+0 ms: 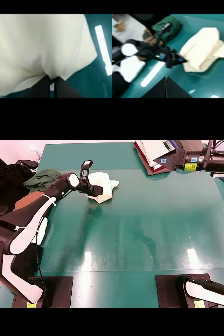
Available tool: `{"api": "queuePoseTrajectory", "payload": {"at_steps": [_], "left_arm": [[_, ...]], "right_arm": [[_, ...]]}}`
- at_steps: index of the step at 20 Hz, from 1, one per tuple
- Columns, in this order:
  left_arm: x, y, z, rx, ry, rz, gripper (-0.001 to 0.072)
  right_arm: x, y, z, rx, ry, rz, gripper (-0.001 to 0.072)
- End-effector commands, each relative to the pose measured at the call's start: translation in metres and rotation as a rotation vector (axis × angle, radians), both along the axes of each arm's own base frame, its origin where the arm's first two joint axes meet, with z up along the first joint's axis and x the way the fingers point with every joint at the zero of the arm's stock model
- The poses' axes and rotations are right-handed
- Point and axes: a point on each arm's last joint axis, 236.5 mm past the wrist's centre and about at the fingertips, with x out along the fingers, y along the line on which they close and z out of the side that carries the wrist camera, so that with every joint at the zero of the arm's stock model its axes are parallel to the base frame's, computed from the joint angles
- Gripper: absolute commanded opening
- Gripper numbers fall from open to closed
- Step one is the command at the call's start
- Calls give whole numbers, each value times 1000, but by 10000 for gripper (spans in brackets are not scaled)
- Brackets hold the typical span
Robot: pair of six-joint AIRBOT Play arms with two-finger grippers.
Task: Fold the shirts.
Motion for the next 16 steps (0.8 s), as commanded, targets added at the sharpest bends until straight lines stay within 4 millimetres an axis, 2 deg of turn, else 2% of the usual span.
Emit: {"api": "queuePoseTrajectory", "payload": {"at_steps": [1,3,5,7,9,10,11,12,13,14,16], "left_arm": [[11,1,32,-19,-67,5,24],[18,10,97,-1,-192,-8,23],[12,26,197,22,-389,-7,23],[-23,41,309,-13,-590,-5,23],[-70,57,388,-64,-727,6,23],[-94,61,411,-80,-765,1,23],[-116,62,428,-95,-788,-13,23],[-133,55,436,-111,-794,-43,23],[-147,39,434,-123,-777,-90,23],[-157,21,424,-124,-742,-146,23],[-173,-21,386,-108,-638,-264,24]], "right_arm": [[7,-38,-4,-217,-82,-148,13],[0,-63,-6,-342,-93,-220,13],[-10,-81,-7,-423,-75,-270,13],[-18,-87,-1,-451,-87,-291,13],[-23,-88,11,-446,-119,-303,13],[-26,-88,15,-446,-131,-306,13],[-29,-87,20,-445,-143,-309,14],[-32,-87,23,-445,-152,-311,14],[-35,-87,27,-444,-163,-313,14],[-37,-87,31,-443,-172,-316,14],[-42,-87,37,-441,-188,-319,14]]}}
